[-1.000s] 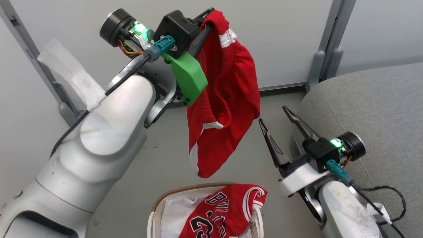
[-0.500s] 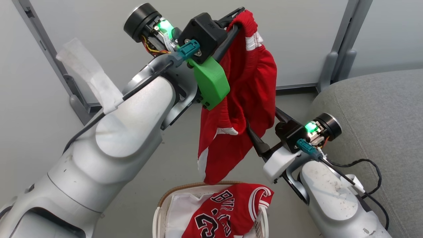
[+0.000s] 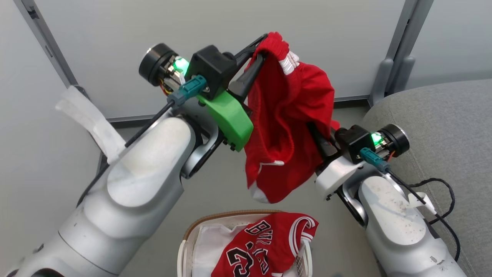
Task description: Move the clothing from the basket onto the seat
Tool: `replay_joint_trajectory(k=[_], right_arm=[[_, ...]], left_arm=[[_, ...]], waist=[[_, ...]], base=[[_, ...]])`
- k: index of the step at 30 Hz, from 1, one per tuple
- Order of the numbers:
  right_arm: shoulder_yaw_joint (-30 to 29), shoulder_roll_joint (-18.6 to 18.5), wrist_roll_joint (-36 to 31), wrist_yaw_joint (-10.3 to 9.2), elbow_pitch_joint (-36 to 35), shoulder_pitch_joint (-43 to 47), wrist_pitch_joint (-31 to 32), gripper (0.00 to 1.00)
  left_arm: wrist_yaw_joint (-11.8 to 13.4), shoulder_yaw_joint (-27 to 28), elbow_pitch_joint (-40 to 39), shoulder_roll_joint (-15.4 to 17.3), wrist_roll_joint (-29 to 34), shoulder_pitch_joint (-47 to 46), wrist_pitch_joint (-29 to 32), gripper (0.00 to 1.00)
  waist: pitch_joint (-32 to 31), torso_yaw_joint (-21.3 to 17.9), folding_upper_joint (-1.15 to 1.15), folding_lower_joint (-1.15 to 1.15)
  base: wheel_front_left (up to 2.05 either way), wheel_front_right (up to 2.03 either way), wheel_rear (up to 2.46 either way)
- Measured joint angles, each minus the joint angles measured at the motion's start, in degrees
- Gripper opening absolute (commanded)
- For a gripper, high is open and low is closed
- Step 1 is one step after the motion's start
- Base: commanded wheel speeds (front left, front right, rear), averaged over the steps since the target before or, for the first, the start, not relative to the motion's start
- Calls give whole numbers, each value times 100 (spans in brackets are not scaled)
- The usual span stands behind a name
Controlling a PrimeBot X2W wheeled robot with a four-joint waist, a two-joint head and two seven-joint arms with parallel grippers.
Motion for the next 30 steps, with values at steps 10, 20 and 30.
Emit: replay_joint_trajectory(k=[10,20,30], right_arm=[[-788,0,-65,-1,-268,39,0,0],[-1460,-71,-301,0,-535,89,-1,0],[-1544,-111,-357,0,-538,279,0,0]], left_arm=[[159,54,207,-67,-483,1407,-858,100],[274,-3,592,-191,-649,2523,-1272,100],[241,80,726,-378,-632,2968,-1348,100]], waist=[[-39,19,0,0],[-18,-32,0,0],[11,-166,0,0]], base=[[0,0,0],[0,0,0],[0,0,0]])
